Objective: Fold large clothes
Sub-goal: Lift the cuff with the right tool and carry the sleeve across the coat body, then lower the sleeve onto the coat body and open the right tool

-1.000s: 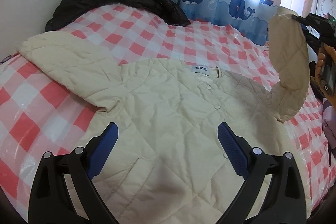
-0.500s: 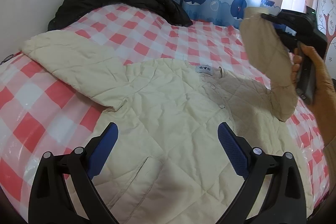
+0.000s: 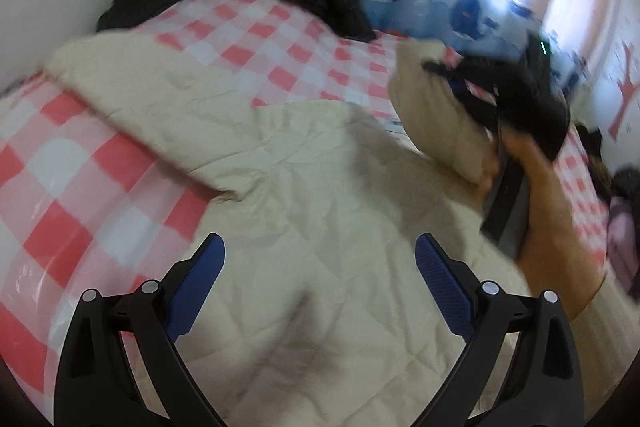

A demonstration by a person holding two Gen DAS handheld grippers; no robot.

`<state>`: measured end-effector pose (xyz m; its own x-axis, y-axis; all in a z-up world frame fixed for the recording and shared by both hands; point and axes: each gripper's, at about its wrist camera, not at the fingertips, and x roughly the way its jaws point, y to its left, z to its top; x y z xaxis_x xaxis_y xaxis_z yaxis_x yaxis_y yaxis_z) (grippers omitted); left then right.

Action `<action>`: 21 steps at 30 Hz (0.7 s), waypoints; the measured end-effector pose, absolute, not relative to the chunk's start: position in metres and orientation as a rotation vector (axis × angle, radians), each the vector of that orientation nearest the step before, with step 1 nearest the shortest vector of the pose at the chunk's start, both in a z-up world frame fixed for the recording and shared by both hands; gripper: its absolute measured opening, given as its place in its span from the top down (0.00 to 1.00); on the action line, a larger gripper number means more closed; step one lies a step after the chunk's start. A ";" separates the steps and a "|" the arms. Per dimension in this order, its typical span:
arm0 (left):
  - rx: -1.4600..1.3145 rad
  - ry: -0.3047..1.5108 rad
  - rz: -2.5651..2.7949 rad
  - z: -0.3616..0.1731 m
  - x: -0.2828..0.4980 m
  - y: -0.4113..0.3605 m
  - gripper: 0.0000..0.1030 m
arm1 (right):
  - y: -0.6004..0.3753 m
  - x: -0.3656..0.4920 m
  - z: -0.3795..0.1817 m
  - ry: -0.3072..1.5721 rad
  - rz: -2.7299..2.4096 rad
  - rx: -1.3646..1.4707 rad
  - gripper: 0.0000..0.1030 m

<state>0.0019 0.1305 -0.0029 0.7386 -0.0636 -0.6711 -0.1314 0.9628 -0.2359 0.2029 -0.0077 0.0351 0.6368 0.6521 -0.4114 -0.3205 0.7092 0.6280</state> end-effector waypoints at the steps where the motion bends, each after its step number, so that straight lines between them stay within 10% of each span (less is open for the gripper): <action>1: -0.320 0.748 0.055 -0.005 0.003 0.143 0.11 | -0.001 0.202 0.027 0.687 0.587 0.529 0.88; 17: -0.544 0.743 0.177 -0.015 0.003 0.212 0.10 | 0.063 0.179 -0.018 0.769 0.651 0.258 0.88; 19: -0.543 0.750 0.167 -0.015 0.004 0.210 0.10 | 0.075 0.178 -0.034 0.858 0.695 0.200 0.83; 21: -0.546 0.758 0.157 -0.016 0.005 0.207 0.10 | 0.082 0.182 -0.054 0.977 0.761 0.217 0.49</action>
